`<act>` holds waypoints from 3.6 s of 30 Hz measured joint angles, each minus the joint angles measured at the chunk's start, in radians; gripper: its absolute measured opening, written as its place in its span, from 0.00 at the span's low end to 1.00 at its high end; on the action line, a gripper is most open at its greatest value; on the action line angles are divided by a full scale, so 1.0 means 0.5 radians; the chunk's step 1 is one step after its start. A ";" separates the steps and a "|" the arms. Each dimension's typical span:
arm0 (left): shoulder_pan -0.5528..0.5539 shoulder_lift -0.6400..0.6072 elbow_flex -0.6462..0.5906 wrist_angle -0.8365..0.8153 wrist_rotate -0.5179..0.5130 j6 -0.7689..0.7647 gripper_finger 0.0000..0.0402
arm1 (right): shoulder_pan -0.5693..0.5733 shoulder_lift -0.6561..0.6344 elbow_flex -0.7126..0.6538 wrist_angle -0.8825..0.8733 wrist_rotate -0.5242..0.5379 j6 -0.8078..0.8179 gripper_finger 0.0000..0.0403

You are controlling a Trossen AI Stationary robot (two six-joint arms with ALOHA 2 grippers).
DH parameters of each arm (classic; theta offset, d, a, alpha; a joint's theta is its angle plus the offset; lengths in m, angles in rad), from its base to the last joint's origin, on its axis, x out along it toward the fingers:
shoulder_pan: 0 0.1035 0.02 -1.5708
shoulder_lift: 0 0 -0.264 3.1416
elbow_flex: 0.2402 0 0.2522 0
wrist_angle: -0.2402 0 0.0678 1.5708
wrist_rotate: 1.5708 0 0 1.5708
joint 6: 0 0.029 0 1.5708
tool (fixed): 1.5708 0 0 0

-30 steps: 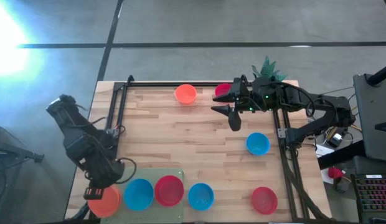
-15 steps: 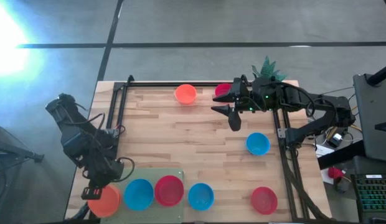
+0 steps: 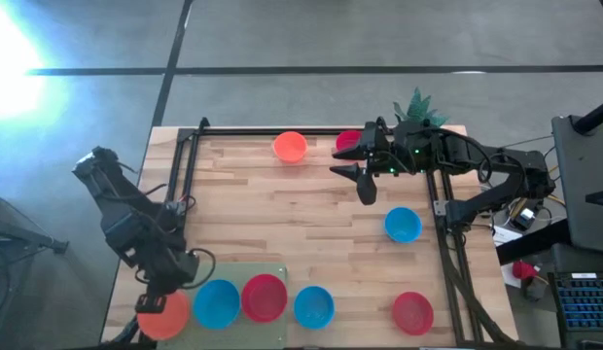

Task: Pick & Place Mini bowls
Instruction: Stack the bottom orange bowl on the orange bowl on the shelf, then stack the top red bowl on the red bowl on the shelf

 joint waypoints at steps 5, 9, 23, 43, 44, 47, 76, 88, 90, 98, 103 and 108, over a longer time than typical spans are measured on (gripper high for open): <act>0.000 0.001 -0.076 -0.003 0.000 0.007 0.00 | 0.000 0.001 0.000 -0.001 0.000 0.000 0.41; 0.000 -0.007 -0.050 -0.013 -0.050 -0.013 0.00 | 0.000 0.001 0.000 -0.001 0.000 -0.001 0.41; 0.004 -0.147 0.203 -0.193 -1.772 -0.649 0.00 | -0.005 0.002 0.000 -0.023 0.003 0.145 0.41; 0.220 -0.070 0.198 -0.204 -3.243 -1.052 0.00 | -0.462 0.405 0.000 -0.917 0.225 0.978 0.41; 0.237 -0.064 0.198 -0.203 -3.239 -1.052 0.00 | -0.506 0.444 0.000 -0.958 0.181 0.990 0.41; 0.279 -0.047 0.198 -0.199 -3.236 -1.050 0.00 | -0.617 0.558 -0.001 -0.991 0.110 0.955 0.41; 0.291 -0.027 0.197 -0.149 -3.150 -0.971 0.00 | -1.179 1.401 0.000 -0.675 -0.179 0.380 0.41; 0.302 -0.027 0.197 -0.149 -3.158 -0.971 0.00 | -1.178 1.535 0.000 -0.668 -0.171 0.312 0.37; 0.303 -0.027 0.197 -0.150 -3.162 -0.971 0.00 | -1.178 1.535 0.000 -0.667 -0.170 0.312 0.31; 0.304 -0.027 0.197 -0.150 -3.164 -0.970 0.00 | -1.164 1.497 0.000 -0.671 -0.146 0.273 0.04; 0.304 -0.027 0.197 -0.150 -3.164 -0.958 0.00 | -1.072 1.440 0.000 -0.672 -0.153 0.213 0.02; 0.304 -0.027 0.197 -0.150 -3.164 -0.957 0.00 | -0.899 1.336 -0.002 -0.689 -0.162 0.123 0.02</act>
